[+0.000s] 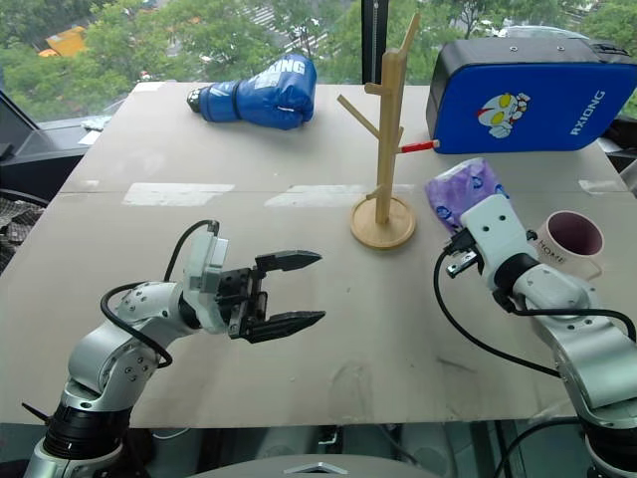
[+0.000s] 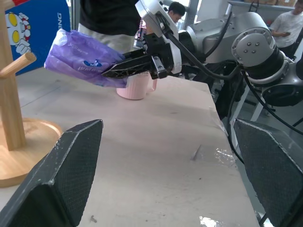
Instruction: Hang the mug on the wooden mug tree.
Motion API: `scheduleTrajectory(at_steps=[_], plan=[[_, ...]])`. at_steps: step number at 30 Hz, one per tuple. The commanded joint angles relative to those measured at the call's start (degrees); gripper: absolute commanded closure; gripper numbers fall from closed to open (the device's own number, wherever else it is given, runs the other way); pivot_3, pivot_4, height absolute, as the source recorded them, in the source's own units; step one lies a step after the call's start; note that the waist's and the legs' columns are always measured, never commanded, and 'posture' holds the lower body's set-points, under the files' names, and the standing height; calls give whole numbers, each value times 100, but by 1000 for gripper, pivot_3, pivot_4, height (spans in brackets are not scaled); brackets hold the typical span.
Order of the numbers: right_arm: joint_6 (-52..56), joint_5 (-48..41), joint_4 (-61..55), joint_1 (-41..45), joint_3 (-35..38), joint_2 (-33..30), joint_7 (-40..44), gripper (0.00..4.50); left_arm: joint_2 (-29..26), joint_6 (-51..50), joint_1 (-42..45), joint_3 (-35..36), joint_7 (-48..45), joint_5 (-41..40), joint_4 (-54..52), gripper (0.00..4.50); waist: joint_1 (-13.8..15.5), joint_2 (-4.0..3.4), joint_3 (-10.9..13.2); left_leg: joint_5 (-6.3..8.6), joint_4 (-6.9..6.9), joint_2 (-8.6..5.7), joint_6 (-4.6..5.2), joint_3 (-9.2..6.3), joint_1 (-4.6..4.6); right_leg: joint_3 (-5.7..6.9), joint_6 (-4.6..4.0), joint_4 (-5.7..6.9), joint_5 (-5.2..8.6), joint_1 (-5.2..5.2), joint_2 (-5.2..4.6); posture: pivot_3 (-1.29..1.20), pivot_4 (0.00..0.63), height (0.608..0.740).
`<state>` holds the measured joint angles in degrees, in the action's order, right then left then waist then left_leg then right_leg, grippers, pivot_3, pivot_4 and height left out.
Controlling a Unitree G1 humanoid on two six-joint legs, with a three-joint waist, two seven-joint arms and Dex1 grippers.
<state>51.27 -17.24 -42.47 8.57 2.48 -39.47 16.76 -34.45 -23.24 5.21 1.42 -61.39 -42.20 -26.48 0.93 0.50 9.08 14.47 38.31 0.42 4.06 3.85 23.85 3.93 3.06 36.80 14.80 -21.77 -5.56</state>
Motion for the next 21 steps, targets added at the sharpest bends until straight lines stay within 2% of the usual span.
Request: scheduleTrajectory(at_steps=[1,4,6,9,11,13,15,21], plan=[[-359,64,-86,-79,172,-11,183,4462,-28,146,-50,81,18,10,-244,0,-3,0,0,0,0,0,0,0,0,0,0,0,0,0,0,0,150,731],[-492,-120,-94,70,653,160,212,4462,-16,141,-46,59,47,12,-254,0,-12,0,0,0,0,0,0,1,0,-1,1,0,0,0,0,0,150,731],[-361,-371,15,366,1367,197,192,4462,-9,144,-22,35,39,23,-229,0,-12,-4,2,0,0,0,0,0,-1,-1,1,1,0,0,0,0,150,731],[-100,-604,259,567,2262,-33,324,4462,3,173,-15,27,0,28,-171,0,3,-6,3,0,0,0,0,1,-1,-1,1,2,-1,0,6,0,150,731],[-60,-400,746,418,2842,-553,532,4462,38,186,-2,16,-76,-43,-145,0,44,-5,3,1,0,-1,1,1,1,2,0,1,-1,1,5,0,150,731],[-206,5,1347,35,3082,-1128,720,4462,62,202,7,14,-213,-154,-131,0,58,-4,2,1,-2,-3,2,1,1,3,-1,-2,-1,3,4,0,150,731],[-146,117,1844,-157,3221,-1394,790,4462,87,230,22,54,-330,-252,-116,0,47,-4,2,1,-3,-4,2,7,2,0,-2,-2,-1,2,3,0,150,731],[-73,361,2985,-545,3300,-1672,886,4462,47,160,83,188,-366,-462,-195,0,-36,-14,-2,1,-4,9,3,19,-11,-14,-2,3,0,1,2,0,150,731]])
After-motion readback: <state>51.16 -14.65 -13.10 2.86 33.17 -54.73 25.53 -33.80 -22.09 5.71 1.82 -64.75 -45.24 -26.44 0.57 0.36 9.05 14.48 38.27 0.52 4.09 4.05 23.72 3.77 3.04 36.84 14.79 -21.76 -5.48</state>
